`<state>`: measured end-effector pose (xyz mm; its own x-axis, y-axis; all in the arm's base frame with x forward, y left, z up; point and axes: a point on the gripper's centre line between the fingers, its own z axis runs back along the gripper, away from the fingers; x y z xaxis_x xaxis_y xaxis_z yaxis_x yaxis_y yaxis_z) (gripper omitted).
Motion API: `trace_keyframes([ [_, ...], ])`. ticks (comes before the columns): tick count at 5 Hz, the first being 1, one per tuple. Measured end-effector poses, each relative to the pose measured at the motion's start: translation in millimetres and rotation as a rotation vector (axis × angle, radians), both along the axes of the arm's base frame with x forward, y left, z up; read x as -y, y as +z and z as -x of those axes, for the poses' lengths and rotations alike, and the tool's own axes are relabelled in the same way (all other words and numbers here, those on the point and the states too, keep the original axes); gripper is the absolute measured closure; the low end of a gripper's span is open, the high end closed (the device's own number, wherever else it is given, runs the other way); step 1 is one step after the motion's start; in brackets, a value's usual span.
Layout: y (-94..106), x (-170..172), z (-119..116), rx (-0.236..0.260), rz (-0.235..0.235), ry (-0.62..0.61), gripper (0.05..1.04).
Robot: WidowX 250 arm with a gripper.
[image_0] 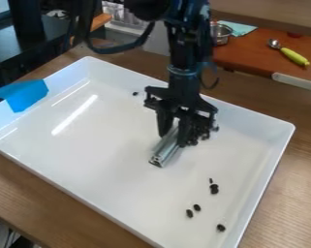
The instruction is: Sweep into pile
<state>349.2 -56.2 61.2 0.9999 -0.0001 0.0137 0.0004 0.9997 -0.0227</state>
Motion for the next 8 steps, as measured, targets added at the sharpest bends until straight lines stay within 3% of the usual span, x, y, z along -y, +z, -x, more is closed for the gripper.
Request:
trace_keyframes([
  [2, -1.6, 9.5, -5.8, 0.002, 0.016, 0.004, 0.72],
  [4, 0.9, 69.5, 6.1, -0.037, 0.109, -0.052, 0.72],
  [5, 2.0, 73.9, 10.8, -0.067, 0.135, -0.046, 0.72],
  [6, 2.2, 71.6, 8.9, -0.054, 0.123, -0.049, 0.72],
  [7, 4.4, 50.0, 6.3, -0.045, 0.097, -0.039, 0.72],
  [8, 14.3, 9.8, 0.9, -0.044, 0.102, 0.022, 0.72],
])
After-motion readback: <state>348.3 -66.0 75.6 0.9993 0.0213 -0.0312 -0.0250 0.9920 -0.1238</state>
